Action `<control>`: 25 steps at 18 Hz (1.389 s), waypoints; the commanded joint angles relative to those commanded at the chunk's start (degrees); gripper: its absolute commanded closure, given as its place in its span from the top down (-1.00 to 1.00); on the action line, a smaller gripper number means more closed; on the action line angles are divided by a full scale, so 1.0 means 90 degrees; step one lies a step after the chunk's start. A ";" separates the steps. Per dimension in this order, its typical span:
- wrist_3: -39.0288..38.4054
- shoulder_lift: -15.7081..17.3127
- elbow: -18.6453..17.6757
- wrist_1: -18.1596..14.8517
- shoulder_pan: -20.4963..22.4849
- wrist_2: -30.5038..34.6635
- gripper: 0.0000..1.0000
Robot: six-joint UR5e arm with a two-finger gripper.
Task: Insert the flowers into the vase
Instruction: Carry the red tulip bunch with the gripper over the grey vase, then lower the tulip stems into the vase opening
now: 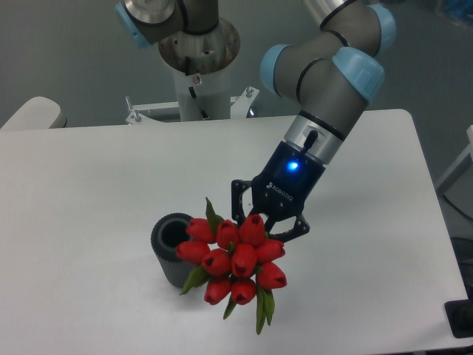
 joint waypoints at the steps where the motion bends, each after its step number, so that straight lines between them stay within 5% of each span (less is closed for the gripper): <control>1: 0.0000 0.0019 0.0000 0.0010 0.0000 -0.0079 -0.57; 17: 0.0186 0.0127 0.0059 0.0225 -0.0049 -0.1632 -0.56; 25: 0.0205 0.0185 -0.0156 0.0283 -0.0273 -0.1652 -0.56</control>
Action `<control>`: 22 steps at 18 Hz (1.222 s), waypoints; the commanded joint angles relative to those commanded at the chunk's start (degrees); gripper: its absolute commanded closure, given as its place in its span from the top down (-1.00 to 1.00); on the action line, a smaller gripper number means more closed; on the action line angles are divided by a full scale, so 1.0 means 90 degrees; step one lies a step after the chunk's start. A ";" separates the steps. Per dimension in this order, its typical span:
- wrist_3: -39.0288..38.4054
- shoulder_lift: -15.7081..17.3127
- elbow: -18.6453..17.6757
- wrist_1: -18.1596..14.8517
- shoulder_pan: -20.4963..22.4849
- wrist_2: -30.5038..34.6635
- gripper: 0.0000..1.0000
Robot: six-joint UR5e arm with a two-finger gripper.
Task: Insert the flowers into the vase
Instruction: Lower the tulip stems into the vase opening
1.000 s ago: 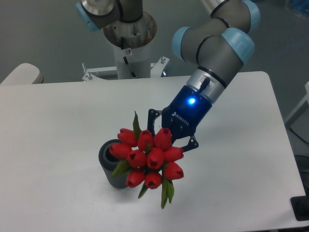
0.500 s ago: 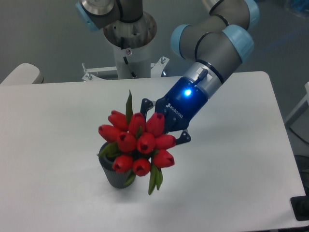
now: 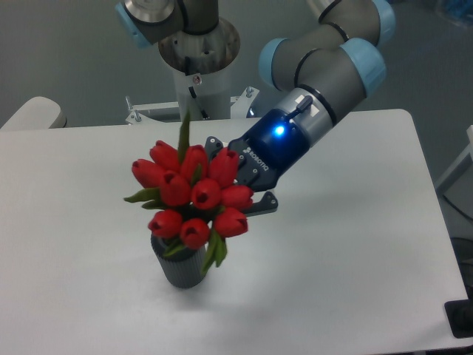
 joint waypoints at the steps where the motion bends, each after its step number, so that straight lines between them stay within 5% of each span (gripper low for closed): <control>1: 0.0019 0.0078 -0.0068 0.0000 -0.0010 0.0000 -0.56; 22: 0.1483 0.0293 -0.1260 0.0000 -0.0107 -0.0225 -0.56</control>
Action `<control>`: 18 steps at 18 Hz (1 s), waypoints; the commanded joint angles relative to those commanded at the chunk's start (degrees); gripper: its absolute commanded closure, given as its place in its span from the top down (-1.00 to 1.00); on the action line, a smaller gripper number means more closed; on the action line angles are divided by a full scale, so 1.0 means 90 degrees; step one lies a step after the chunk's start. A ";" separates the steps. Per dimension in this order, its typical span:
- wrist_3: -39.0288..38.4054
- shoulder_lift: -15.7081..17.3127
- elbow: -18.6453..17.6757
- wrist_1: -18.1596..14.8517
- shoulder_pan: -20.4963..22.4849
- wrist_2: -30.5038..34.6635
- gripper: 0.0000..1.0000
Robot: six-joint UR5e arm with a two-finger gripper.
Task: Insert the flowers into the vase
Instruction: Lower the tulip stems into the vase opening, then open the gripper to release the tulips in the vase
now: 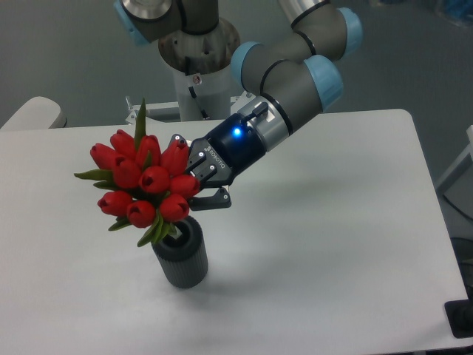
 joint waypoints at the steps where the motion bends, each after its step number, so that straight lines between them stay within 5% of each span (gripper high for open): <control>1: 0.0127 0.0000 -0.0068 0.0000 0.0000 0.0000 -0.56; 9: 0.0879 -0.0156 -0.0635 0.0000 0.0049 0.0000 -0.56; 18: 0.1154 -0.0595 -0.0674 0.0000 0.0166 -0.0010 -0.55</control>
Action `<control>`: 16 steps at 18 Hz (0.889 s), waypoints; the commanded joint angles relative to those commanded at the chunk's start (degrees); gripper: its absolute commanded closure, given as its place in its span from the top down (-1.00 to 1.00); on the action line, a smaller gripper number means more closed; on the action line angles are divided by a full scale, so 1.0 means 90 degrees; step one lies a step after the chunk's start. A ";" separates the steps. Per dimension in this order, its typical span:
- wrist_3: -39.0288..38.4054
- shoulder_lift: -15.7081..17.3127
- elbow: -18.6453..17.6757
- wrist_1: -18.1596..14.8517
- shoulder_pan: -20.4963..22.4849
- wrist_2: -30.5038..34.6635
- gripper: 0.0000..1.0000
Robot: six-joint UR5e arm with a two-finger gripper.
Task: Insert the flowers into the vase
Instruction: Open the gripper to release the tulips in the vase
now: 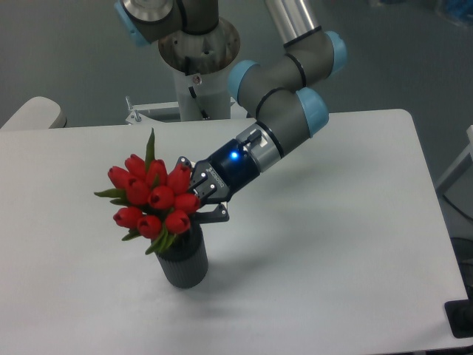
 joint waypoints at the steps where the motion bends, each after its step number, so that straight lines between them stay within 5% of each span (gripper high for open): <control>1: 0.0068 -0.0029 0.0000 0.0000 0.0010 0.0000 -0.55; 6: 0.0118 -0.0108 -0.0020 0.0000 0.0020 0.0000 -0.37; 14: 0.0079 -0.0108 -0.0059 -0.0010 0.0186 0.0000 0.87; 16: 0.0069 -0.0108 -0.0068 -0.0010 0.0196 0.0000 1.00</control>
